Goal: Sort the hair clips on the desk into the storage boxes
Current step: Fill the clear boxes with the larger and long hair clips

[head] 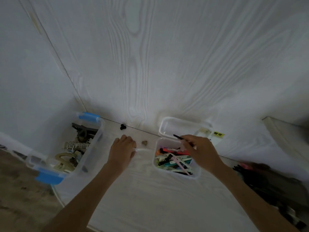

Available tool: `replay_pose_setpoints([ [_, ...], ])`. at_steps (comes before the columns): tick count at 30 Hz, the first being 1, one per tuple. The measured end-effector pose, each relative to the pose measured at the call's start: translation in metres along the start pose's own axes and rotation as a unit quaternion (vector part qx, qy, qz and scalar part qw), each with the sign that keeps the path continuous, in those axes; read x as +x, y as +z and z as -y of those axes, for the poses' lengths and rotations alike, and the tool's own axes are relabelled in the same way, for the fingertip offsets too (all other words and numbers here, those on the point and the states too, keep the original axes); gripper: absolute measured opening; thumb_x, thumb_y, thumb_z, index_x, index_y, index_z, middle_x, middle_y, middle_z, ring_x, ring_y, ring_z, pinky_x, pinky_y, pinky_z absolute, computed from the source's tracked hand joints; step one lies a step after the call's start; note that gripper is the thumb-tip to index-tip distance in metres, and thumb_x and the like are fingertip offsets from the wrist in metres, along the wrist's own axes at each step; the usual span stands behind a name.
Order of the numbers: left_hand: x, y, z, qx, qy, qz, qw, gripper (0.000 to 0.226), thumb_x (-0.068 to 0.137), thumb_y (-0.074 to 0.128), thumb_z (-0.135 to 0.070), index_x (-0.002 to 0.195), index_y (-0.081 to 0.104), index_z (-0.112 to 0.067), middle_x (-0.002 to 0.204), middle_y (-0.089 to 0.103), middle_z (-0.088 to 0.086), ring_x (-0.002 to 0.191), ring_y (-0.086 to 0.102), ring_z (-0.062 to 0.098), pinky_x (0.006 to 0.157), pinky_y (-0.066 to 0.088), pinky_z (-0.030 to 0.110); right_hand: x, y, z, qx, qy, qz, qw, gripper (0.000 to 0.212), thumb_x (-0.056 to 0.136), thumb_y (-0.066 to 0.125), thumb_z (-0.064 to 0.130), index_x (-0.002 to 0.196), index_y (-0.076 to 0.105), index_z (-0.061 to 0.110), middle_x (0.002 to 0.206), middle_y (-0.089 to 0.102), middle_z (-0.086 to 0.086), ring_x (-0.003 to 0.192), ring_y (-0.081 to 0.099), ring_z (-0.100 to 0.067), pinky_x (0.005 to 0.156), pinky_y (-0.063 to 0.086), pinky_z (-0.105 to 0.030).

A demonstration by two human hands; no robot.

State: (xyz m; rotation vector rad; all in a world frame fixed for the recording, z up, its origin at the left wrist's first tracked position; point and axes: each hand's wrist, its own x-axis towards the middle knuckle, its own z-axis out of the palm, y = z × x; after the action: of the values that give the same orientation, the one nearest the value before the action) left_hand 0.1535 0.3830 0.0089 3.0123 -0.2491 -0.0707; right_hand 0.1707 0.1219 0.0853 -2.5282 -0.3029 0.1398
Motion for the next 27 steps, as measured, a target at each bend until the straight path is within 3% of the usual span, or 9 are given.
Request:
replay_pose_setpoints([
  [4, -0.022, -0.026, 0.006, -0.046, -0.054, -0.068, 0.995, 0.020, 0.087, 0.060, -0.033, 0.104, 0.064, -0.023, 0.095, 0.069, -0.004, 0.087, 0.062, 0.019, 0.076, 0.044, 0.031, -0.018, 0.005, -0.016, -0.054, 0.022, 0.018, 0.998, 0.025, 0.095, 0.047, 0.031, 0.112, 0.065, 0.026, 0.079, 0.069, 0.007, 0.067, 0.062, -0.008, 0.060, 0.045, -0.022],
  [7, -0.019, -0.045, -0.011, -0.067, -0.048, -0.052, 0.995, 0.022, 0.092, 0.050, -0.041, 0.103, 0.061, -0.026, 0.093, 0.070, -0.005, 0.086, 0.065, 0.019, 0.075, 0.045, 0.033, -0.016, 0.020, -0.014, -0.065, 0.009, 0.032, 0.997, 0.026, 0.095, 0.048, 0.027, 0.116, 0.063, 0.024, 0.103, 0.069, 0.002, 0.093, 0.063, -0.016, 0.078, 0.045, -0.026],
  [10, -0.010, -0.055, -0.035, -0.053, -0.020, -0.042, 0.997, 0.024, 0.094, 0.044, -0.043, 0.109, 0.058, -0.031, 0.097, 0.070, -0.010, 0.090, 0.065, 0.012, 0.079, 0.039, 0.029, -0.011, 0.034, -0.009, -0.052, 0.002, 0.069, 0.996, 0.032, 0.094, 0.046, 0.017, 0.123, 0.059, 0.021, 0.114, 0.063, -0.003, 0.106, 0.057, -0.020, 0.090, 0.041, -0.027],
  [13, -0.005, -0.056, -0.051, -0.057, -0.012, -0.028, 0.998, 0.025, 0.095, 0.044, -0.041, 0.113, 0.058, -0.030, 0.100, 0.069, -0.012, 0.091, 0.064, 0.010, 0.085, 0.040, 0.029, -0.014, 0.036, -0.010, -0.061, -0.003, 0.074, 0.995, 0.037, 0.092, 0.046, 0.015, 0.126, 0.056, 0.026, 0.121, 0.059, 0.003, 0.111, 0.052, -0.017, 0.097, 0.039, -0.029],
  [17, 0.003, -0.046, -0.075, -0.056, 0.019, -0.021, 0.998, 0.029, 0.095, 0.043, -0.043, 0.115, 0.058, -0.027, 0.102, 0.068, -0.010, 0.093, 0.064, 0.012, 0.084, 0.043, 0.029, -0.035, 0.023, -0.029, -0.057, 0.017, 0.042, 0.997, 0.035, 0.093, 0.046, 0.015, 0.122, 0.057, 0.029, 0.117, 0.059, 0.007, 0.108, 0.052, -0.013, 0.086, 0.043, -0.025],
  [21, 0.002, -0.027, -0.088, -0.098, 0.020, 0.011, 0.995, 0.037, 0.094, 0.040, -0.049, 0.119, 0.054, -0.025, 0.104, 0.068, -0.005, 0.096, 0.063, 0.015, 0.080, 0.046, 0.031, -0.056, 0.009, -0.044, -0.039, 0.033, -0.016, 0.999, 0.024, 0.091, 0.047, 0.012, 0.103, 0.065, 0.022, 0.098, 0.063, 0.003, 0.093, 0.059, -0.013, 0.077, 0.048, -0.026],
  [25, -0.009, -0.019, -0.052, -0.175, -0.084, -0.104, 0.975, 0.021, 0.097, 0.043, -0.029, 0.111, 0.058, -0.024, 0.099, 0.067, -0.004, 0.083, 0.061, 0.011, 0.069, 0.048, 0.024, -0.049, 0.010, -0.014, 0.035, 0.003, -0.037, 0.999, 0.026, 0.091, 0.049, 0.009, 0.107, 0.064, 0.022, 0.096, 0.062, 0.012, 0.079, 0.055, -0.001, 0.072, 0.044, -0.016],
  [27, -0.012, -0.014, -0.023, -0.158, -0.106, -0.121, 0.974, 0.027, 0.096, 0.046, -0.020, 0.121, 0.055, -0.023, 0.111, 0.062, 0.001, 0.096, 0.058, 0.015, 0.075, 0.051, 0.027, -0.030, 0.022, 0.016, 0.063, -0.025, -0.006, 0.998, 0.026, 0.093, 0.047, 0.010, 0.110, 0.064, 0.021, 0.104, 0.064, 0.007, 0.086, 0.057, -0.002, 0.078, 0.042, -0.010],
])
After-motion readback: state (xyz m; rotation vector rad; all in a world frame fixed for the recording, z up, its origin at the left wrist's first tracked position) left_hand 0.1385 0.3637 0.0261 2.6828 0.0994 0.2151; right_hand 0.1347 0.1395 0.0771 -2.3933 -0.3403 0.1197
